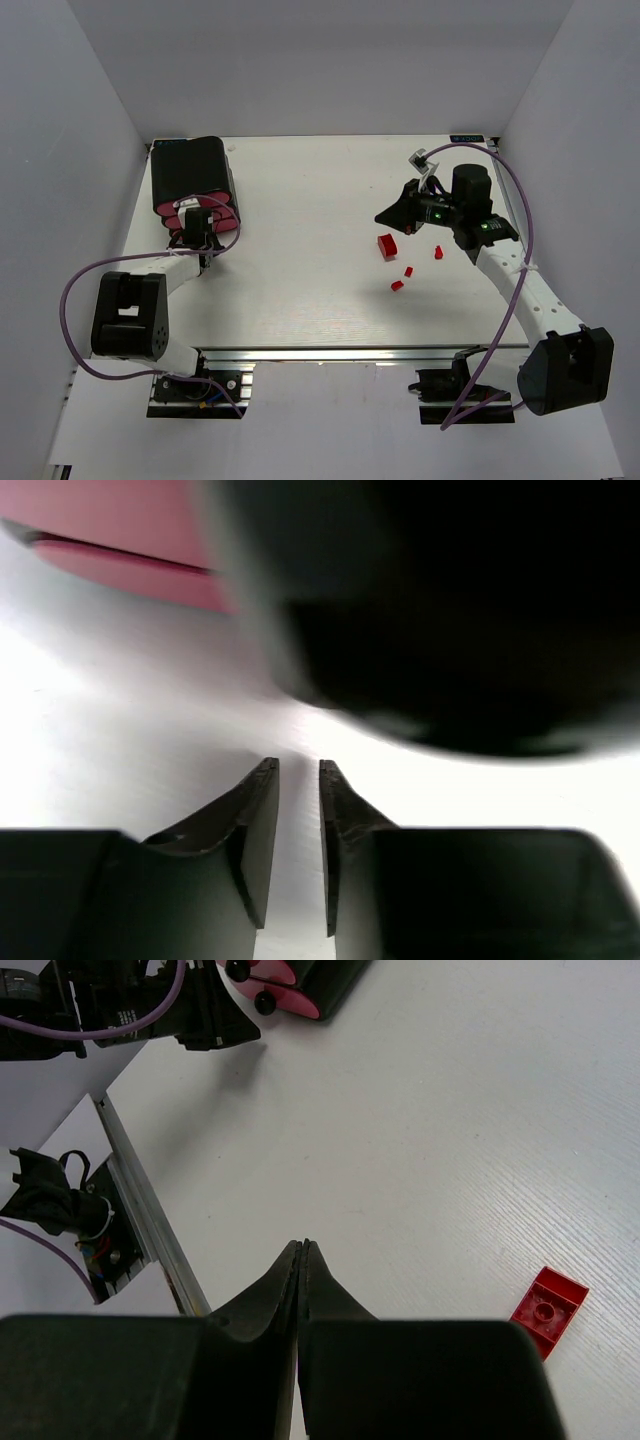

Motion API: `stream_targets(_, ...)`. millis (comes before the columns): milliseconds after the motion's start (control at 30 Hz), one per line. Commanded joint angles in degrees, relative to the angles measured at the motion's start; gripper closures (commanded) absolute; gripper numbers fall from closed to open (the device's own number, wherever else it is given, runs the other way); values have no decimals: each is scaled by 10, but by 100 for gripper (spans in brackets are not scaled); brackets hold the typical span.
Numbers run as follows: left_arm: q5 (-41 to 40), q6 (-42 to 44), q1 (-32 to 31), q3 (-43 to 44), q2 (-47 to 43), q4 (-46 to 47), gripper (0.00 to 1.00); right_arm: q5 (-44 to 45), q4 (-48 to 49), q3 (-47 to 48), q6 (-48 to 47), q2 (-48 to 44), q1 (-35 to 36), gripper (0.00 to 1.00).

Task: Sort the legos into containers by color

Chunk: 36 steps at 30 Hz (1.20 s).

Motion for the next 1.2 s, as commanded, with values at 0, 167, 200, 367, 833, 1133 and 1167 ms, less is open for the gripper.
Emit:
stream_targets(0, -54, 31, -4, 6, -17, -11, 65, -11, 11, 6, -8, 6, 0, 100)
stream_targets(167, -80, 39, -4, -7, -32, 0, 60, -10, 11, 6, -9, 8, 0, 100)
stream_targets(200, -80, 41, -4, -10, -38, 0, 60, -10, 10, 6, -9, 7, 0, 100)
stream_targets(367, -66, 46, -9, -77, -100, 79, 65, -10, 11, 5, -9, 8, 0, 100)
stream_targets(833, -54, 203, -70, -51, -98, 81, 80, -12, 14, 4, -10, 10, 1, 100)
stream_targets(1133, -332, 240, -149, 43, 14, -45, 74, -18, 16, 3, -8, 17, 3, 100)
stream_targets(1167, -357, 269, -149, 42, 20, -43, 73, -18, 17, 3, -6, 18, 4, 100)
